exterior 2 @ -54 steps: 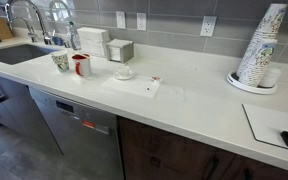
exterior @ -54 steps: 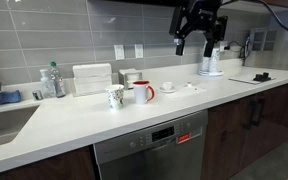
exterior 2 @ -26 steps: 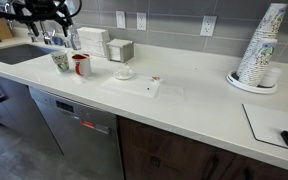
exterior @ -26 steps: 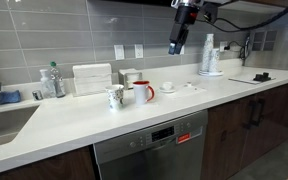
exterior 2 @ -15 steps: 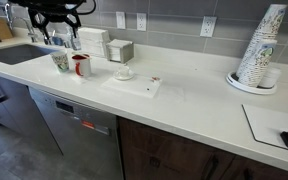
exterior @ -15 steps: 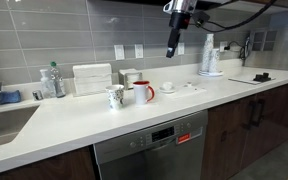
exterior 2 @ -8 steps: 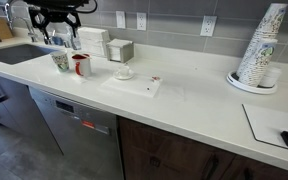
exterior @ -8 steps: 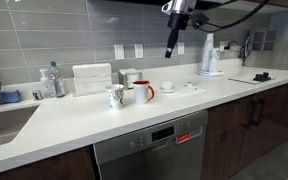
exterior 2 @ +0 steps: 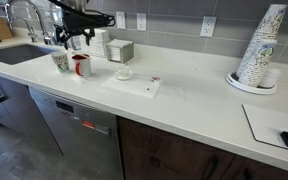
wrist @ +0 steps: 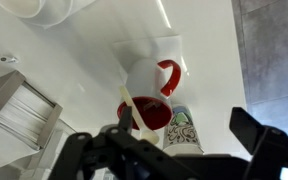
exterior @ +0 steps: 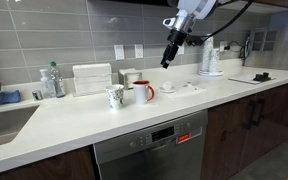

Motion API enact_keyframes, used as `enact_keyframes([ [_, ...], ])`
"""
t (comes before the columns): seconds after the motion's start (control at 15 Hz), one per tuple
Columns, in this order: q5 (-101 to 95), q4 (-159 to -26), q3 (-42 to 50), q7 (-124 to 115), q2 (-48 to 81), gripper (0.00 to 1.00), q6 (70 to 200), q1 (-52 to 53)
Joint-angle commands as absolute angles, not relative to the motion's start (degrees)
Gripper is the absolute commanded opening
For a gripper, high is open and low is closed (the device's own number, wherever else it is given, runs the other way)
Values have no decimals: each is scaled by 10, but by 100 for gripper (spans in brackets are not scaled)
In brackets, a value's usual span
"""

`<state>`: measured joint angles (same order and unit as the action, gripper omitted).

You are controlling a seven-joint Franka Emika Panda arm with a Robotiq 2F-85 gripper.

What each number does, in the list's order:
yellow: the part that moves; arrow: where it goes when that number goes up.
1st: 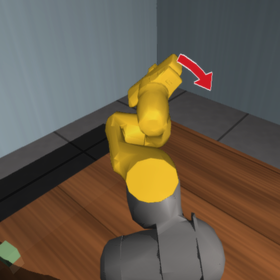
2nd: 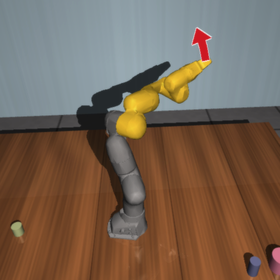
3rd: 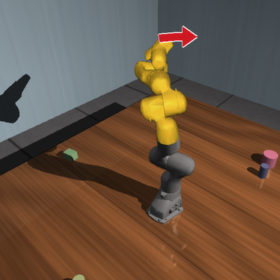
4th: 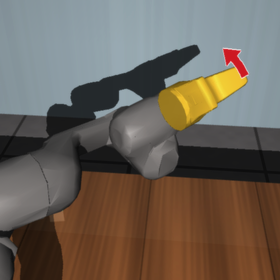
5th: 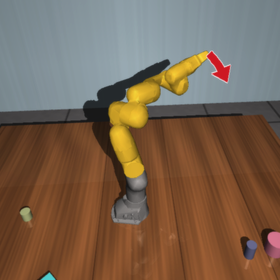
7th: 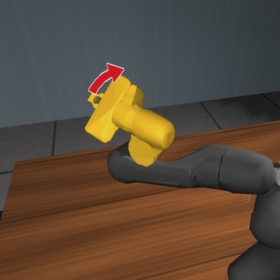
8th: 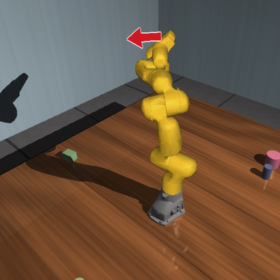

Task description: Put the white spoon in the coffee cup on the left

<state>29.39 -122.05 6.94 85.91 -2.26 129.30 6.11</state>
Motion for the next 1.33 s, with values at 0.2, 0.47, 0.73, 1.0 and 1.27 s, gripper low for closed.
enact_keyframes([
  [0.2,450,-1152,40,1065,75,100,1255,2],
  [0.47,479,-1113,28,1118,118,100,1210,-26],
  [0.73,485,-1081,15,1139,154,100,1179,-41],
  [1.0,479,-1052,5,1135,186,100,1171,-48],
  [1.27,477,-1030,-5,1135,213,100,1171,-54],
])
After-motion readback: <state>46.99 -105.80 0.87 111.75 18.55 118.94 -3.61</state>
